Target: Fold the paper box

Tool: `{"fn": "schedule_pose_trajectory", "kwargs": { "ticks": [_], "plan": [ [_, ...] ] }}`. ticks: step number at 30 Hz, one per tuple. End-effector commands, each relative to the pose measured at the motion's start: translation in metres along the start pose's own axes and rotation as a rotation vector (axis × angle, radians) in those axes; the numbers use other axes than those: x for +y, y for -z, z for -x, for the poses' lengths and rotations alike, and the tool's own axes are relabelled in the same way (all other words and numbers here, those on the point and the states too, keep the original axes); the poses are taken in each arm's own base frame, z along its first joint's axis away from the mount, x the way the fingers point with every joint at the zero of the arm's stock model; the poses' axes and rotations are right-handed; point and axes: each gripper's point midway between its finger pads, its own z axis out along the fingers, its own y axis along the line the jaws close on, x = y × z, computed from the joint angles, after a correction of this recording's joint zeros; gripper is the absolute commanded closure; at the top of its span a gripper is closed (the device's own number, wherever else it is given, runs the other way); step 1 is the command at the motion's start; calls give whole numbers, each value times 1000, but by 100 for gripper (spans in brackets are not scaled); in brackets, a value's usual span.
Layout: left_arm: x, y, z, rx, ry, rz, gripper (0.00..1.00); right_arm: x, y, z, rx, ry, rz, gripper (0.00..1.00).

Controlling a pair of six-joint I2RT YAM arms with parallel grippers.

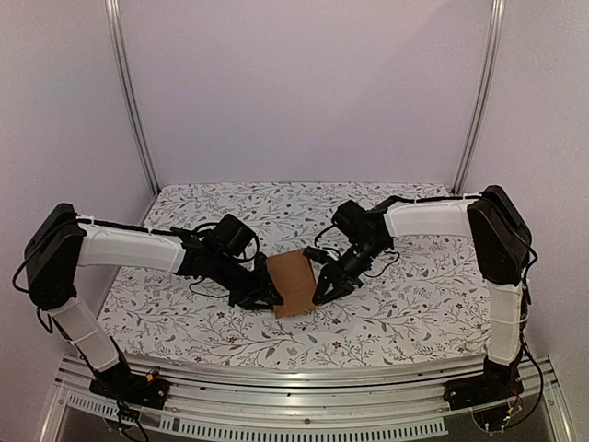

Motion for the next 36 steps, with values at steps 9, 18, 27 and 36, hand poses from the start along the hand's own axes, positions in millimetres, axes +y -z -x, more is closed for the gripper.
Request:
{"fn": "schedule_pose_trajectory", "kwargs": {
  "ticks": [9, 18, 27, 36],
  "plan": [
    [-1, 2, -6, -21, 16, -12, 75, -13, 2, 6, -16, -69, 60, 92],
    [-10, 12, 1, -124, 22, -127, 71, -11, 2, 8, -19, -119, 126, 93],
    [-9, -4, 5, -154, -1, -227, 68, -21, 1, 8, -19, -189, 184, 92],
    [-15, -12, 11, -188, -47, -337, 72, -31, 0, 8, -13, -222, 206, 91]
  ]
}}
